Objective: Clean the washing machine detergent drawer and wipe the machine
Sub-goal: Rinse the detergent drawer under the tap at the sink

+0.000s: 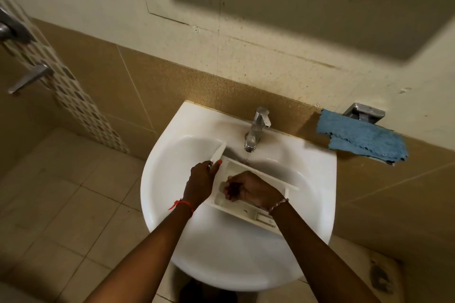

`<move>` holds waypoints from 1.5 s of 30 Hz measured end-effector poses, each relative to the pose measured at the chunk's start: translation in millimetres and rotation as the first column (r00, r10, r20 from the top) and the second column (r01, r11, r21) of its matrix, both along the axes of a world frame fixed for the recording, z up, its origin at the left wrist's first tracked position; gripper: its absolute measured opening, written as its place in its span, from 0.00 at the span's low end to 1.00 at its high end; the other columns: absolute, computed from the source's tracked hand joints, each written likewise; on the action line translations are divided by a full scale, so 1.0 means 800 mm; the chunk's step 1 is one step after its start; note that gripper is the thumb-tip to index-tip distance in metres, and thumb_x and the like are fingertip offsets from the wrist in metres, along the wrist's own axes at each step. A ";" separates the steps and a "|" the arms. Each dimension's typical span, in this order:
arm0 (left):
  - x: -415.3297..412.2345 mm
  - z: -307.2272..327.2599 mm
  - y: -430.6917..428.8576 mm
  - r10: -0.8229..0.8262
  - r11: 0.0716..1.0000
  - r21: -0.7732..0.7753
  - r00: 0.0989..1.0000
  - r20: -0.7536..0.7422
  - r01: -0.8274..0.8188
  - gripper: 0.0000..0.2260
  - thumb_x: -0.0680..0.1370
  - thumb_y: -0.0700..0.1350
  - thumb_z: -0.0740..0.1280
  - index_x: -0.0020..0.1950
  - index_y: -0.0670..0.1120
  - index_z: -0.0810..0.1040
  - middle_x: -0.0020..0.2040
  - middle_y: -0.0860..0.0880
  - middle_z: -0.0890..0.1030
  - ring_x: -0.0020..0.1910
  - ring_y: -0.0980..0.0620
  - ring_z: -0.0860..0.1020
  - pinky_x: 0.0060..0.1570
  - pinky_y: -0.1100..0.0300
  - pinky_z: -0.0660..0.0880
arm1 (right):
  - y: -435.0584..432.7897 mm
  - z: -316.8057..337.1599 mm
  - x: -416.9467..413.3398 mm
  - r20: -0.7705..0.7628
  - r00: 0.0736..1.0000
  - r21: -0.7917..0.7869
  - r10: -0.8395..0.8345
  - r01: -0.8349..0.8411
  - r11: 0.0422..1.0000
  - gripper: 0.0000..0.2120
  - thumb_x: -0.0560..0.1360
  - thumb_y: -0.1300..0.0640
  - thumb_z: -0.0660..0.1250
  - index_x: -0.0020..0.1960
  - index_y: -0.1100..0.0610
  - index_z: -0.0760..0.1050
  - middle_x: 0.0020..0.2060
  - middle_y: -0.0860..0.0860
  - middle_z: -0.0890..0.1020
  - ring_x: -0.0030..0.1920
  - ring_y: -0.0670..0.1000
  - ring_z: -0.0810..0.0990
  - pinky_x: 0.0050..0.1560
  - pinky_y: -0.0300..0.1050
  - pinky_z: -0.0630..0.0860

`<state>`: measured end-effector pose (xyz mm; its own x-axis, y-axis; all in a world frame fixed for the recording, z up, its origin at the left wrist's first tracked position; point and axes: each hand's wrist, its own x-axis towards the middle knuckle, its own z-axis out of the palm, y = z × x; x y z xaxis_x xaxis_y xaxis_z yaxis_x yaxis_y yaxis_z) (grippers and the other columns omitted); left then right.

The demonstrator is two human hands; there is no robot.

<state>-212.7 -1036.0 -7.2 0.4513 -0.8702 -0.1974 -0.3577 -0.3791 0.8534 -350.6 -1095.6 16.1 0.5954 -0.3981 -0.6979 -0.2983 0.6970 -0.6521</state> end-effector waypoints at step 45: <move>-0.002 0.002 -0.001 0.022 1.000 0.001 1.000 -0.008 -0.022 0.22 0.79 0.54 0.59 0.48 0.36 0.79 0.44 0.38 0.81 0.43 0.40 0.77 0.48 0.45 0.74 | -0.002 -0.004 -0.046 -0.031 0.878 -0.082 -0.477 0.474 0.877 0.10 0.75 0.66 0.59 0.40 0.67 0.77 0.26 0.57 0.80 0.27 0.53 0.80 0.33 0.44 0.80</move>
